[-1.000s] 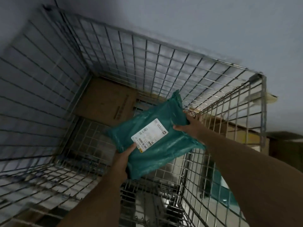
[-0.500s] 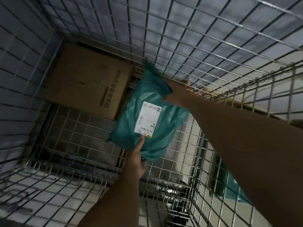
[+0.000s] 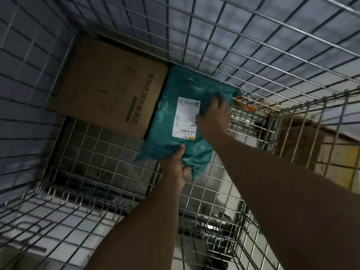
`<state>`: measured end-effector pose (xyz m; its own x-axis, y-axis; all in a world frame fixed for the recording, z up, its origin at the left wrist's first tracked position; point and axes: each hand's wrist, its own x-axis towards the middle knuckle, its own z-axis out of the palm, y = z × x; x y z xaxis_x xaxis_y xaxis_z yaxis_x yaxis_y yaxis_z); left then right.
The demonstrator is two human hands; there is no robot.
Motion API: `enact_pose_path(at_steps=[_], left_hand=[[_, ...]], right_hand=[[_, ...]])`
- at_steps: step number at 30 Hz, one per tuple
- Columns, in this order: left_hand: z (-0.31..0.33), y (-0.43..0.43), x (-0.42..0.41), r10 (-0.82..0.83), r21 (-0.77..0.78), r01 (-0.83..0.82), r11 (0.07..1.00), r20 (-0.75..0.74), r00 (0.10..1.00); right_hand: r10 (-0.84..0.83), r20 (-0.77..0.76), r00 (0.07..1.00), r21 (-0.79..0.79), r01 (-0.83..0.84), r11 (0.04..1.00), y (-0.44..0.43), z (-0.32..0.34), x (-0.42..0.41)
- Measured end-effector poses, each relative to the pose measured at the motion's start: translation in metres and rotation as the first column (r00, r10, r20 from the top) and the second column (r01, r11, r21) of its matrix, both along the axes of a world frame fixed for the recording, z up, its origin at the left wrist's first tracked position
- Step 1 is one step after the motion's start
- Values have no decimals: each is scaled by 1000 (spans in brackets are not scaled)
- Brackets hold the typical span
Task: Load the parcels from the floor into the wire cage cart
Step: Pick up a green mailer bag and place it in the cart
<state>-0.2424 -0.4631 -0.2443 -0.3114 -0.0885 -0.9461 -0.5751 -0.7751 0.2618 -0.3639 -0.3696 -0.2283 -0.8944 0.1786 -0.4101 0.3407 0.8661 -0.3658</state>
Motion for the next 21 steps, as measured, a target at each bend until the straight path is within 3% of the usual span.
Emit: enact_pose_path(at_steps=[2,6,9,12,14,16,18,21], left_hand=[[-1,-1,-1,-17,-8,17,1000,4,1000],[0,0,-1,-86,-57,87,995,23,996],[5,-2,-7,-153,-112,161,980,77,985],[17,-14,-15,-417,-156,451,879,210,884],[36,-28,-23,-671,-210,743,636,326,666],[58,-50,-34,-846,-227,937,265,412,339],[92,-63,-47,-880,-252,966,-53,469,74],[162,-74,-74,-833,-366,867,-340,546,-96]], right_hand=[[-188,68,980,-35,191,981,4,-8,22],[-398,149,905,-272,424,864,1,-15,31],[-425,221,878,-306,476,824,3,-6,23],[-294,288,911,-231,365,902,11,6,18],[-128,337,933,-98,170,981,11,22,17],[23,367,930,12,-29,1000,4,50,15],[153,357,921,63,-187,980,6,87,13],[355,335,873,114,-411,904,15,157,6]])
